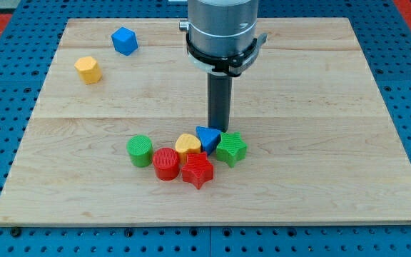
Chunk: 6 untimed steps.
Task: Drag the blue cube into the group of blocks
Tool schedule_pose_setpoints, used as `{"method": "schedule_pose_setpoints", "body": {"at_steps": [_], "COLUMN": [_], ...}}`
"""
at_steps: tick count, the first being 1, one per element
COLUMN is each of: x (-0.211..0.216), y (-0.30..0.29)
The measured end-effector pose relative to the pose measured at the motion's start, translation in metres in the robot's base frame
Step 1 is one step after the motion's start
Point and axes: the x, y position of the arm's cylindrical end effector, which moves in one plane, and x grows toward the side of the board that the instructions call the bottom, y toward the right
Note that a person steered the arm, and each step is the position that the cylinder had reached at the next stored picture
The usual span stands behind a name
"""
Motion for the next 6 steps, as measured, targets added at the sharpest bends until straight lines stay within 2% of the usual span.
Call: {"method": "schedule_pose_setpoints", "body": {"at_steps": [1,2,4,5,6], "x": [-0.034,-0.108,-0.231,-0.251,-0.230], "y": [-0.008,-0.009,-0.063,-0.134,-0.177]}}
